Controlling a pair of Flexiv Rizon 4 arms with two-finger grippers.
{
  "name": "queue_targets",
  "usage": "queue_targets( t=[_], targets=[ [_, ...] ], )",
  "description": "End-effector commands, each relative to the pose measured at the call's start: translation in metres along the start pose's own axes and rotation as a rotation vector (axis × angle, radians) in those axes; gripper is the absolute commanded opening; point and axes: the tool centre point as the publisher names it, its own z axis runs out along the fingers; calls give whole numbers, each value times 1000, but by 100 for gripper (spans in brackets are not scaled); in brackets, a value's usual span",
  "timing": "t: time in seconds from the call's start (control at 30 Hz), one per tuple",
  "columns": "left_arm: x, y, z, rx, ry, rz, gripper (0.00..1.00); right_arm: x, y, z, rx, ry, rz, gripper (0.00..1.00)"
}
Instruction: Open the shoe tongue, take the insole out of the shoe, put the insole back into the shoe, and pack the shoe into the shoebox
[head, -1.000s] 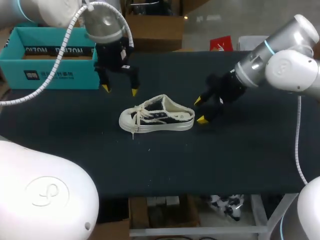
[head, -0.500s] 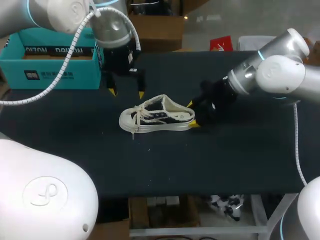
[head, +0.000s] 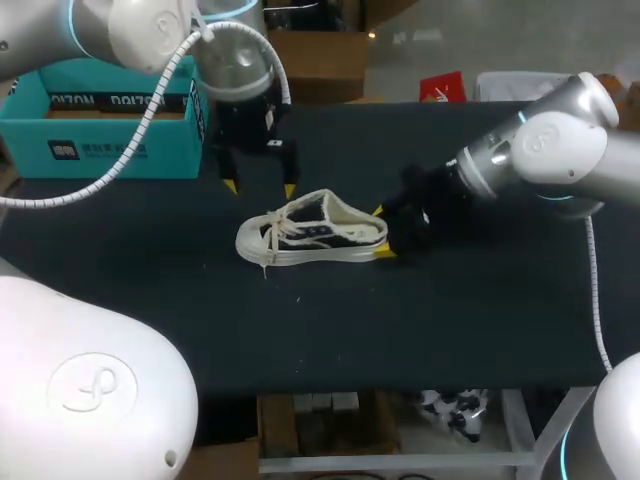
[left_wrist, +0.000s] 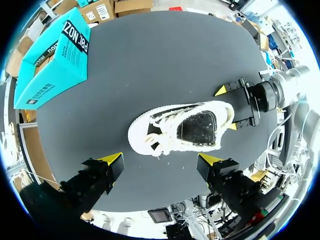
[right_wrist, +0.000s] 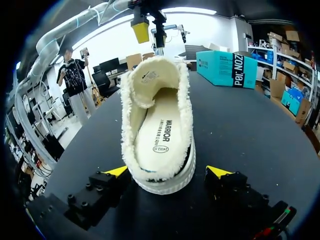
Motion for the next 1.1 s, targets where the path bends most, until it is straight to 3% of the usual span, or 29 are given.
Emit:
queue_targets(
  t=[0.03, 0.33, 0.67, 1.1],
  targets=[
    [5, -4, 6, -3, -13, -2, 100, 0, -3, 8, -6, -4, 1, 100],
    [7, -3, 6, 1, -11, 4, 100, 11, 2, -2, 16, -22, 12, 100],
    [7, -1, 9, -5, -13, 5, 100, 8, 0, 22, -60, 2, -8, 100],
    [11, 2, 16, -15, -20, 13, 100, 0, 11, 33, -94, 5, -36, 100]
  ],
)
